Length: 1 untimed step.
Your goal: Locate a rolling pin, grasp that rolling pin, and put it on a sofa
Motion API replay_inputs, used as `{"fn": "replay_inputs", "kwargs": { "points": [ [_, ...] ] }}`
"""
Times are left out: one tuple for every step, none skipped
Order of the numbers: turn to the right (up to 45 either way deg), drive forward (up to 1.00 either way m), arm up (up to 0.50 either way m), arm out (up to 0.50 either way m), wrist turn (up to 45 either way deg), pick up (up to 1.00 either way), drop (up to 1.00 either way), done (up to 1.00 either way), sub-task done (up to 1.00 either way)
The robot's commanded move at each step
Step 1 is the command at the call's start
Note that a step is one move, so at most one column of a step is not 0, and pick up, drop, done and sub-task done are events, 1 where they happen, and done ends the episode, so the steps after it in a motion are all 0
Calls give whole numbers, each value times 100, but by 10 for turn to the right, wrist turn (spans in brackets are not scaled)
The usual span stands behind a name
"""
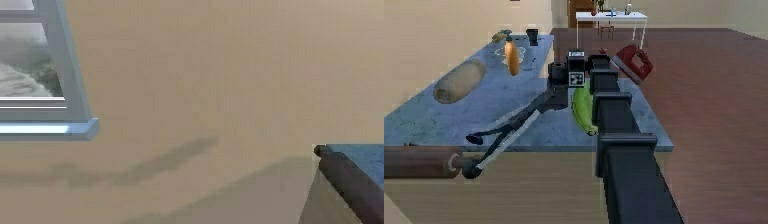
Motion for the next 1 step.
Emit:
{"fn": "replay_inputs", "kwargs": {
  "points": [
    [0, 0, 0, 0, -180, 0, 0, 0, 0]
  ]
}}
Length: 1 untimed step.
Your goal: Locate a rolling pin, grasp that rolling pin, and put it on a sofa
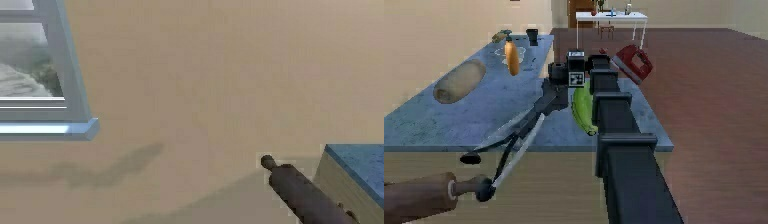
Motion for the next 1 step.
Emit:
{"fn": "replay_inputs", "kwargs": {
  "points": [
    [0, 0, 0, -28, 0, 0, 0, 0, 0]
  ]
}}
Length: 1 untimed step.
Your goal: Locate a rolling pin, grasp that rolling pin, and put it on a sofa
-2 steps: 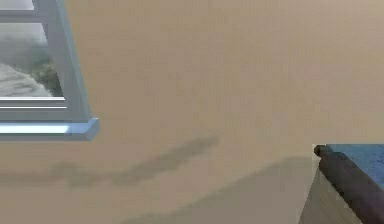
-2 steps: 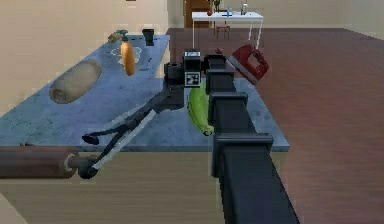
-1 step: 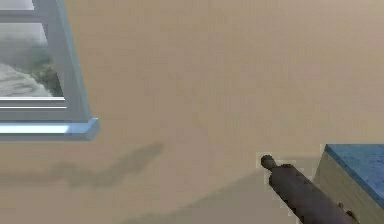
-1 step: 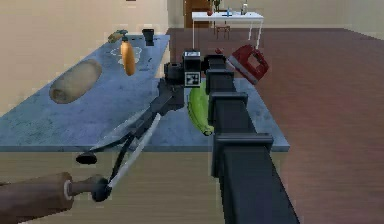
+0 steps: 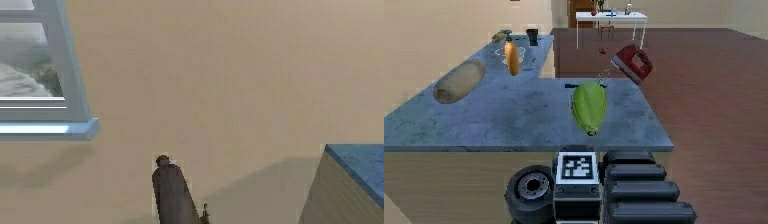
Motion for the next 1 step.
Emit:
{"fn": "replay_inputs", "kwargs": {
  "points": [
    [450, 0, 0, 0, 0, 0, 0, 0, 0]
  ]
}}
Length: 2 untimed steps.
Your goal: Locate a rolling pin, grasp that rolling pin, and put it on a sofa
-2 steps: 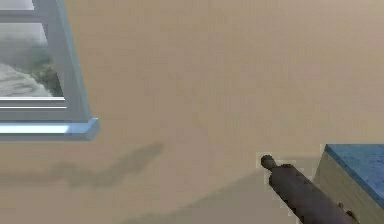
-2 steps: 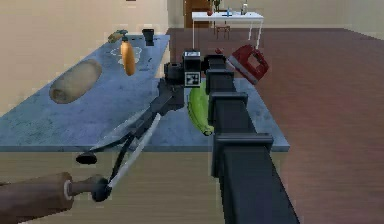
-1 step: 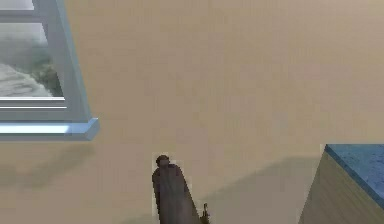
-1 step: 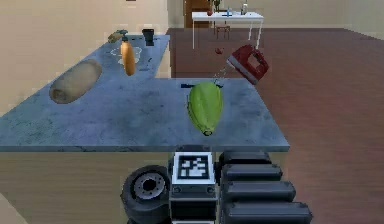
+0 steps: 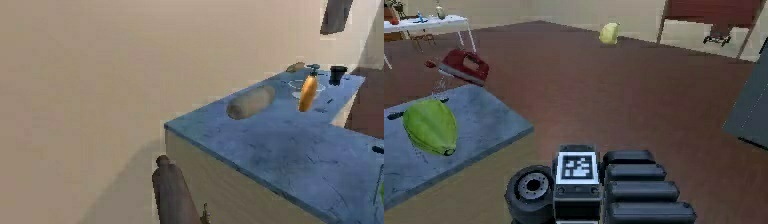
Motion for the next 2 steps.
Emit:
{"fn": "replay_inputs", "kwargs": {
  "points": [
    [450, 0, 0, 0, 0, 0, 0, 0, 0],
    [450, 0, 0, 0, 0, 0, 0, 0, 0]
  ]
}}
